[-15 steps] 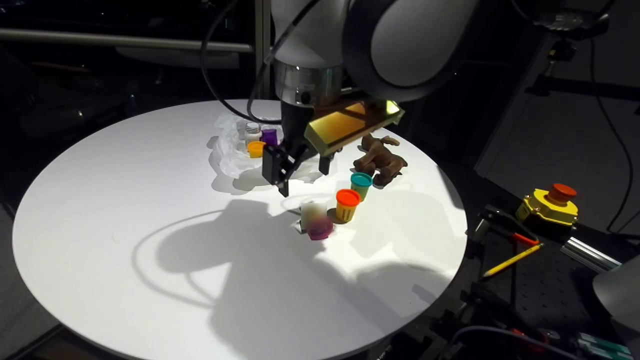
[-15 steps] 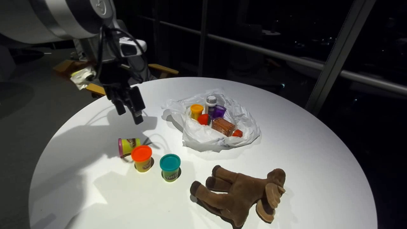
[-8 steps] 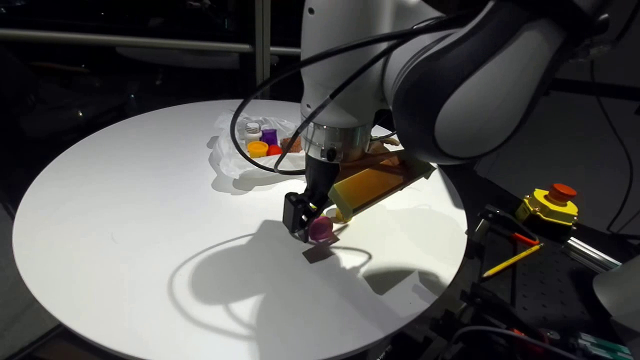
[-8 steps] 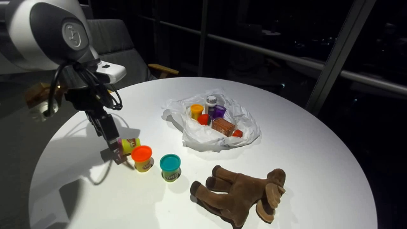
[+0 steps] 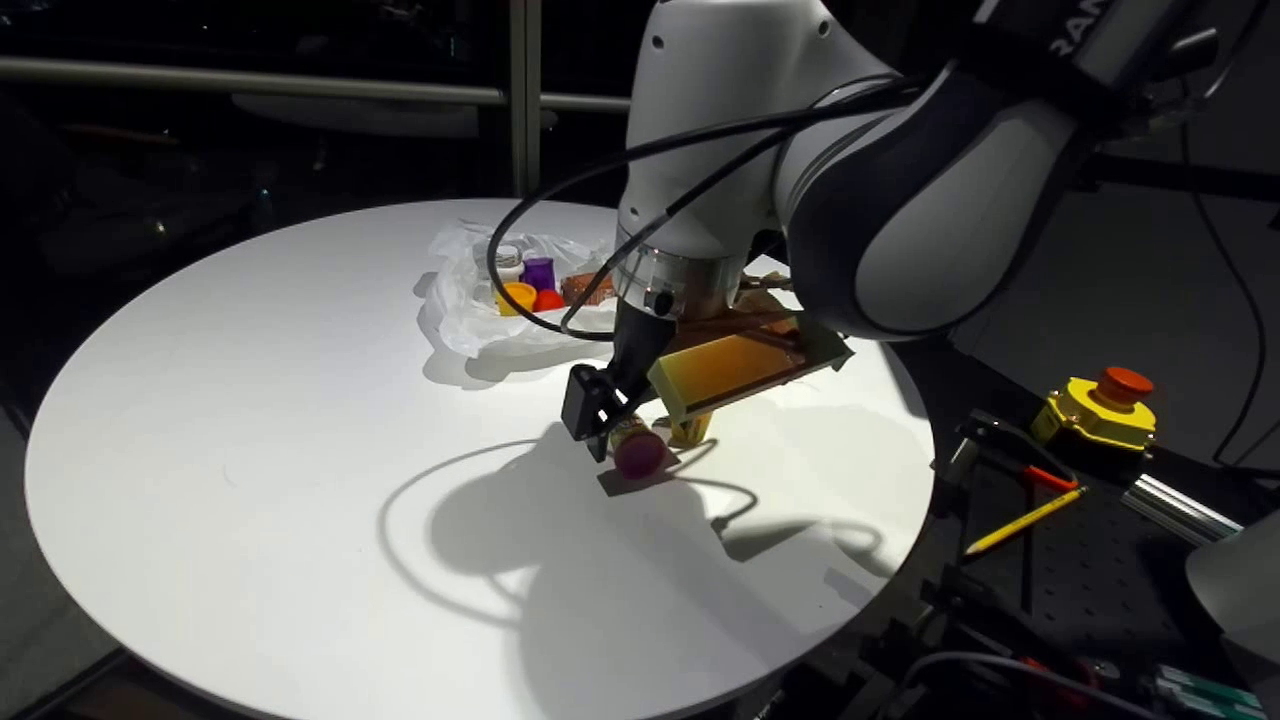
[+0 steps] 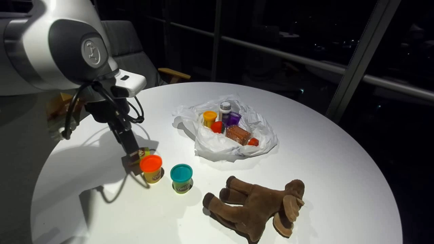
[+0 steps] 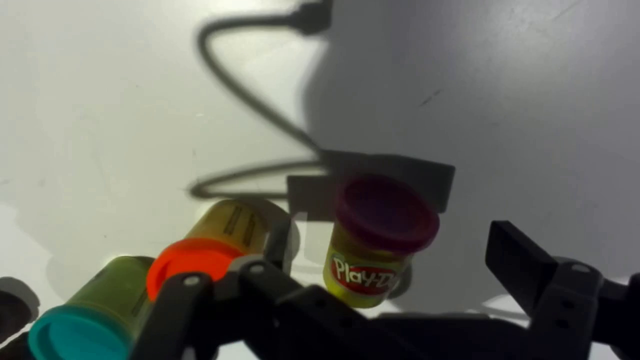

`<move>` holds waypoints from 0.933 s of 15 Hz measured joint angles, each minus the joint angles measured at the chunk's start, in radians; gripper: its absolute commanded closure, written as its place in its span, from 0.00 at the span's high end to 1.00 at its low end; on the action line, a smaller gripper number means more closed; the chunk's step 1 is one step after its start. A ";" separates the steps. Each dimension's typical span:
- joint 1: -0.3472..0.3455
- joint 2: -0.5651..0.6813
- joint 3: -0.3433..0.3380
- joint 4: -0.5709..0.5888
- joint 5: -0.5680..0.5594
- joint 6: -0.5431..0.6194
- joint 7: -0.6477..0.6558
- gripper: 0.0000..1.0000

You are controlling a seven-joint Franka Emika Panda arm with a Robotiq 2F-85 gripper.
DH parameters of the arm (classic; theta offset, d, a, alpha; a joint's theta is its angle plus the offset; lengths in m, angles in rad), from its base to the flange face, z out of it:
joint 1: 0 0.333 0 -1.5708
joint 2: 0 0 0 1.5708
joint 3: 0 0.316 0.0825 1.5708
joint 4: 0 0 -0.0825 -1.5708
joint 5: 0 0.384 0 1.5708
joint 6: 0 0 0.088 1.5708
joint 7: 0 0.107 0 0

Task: Place the container, strawberry toy and moose toy inside the white plastic bag

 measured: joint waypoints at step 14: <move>0.000 0.058 0.007 0.005 0.209 0.091 -0.019 0.23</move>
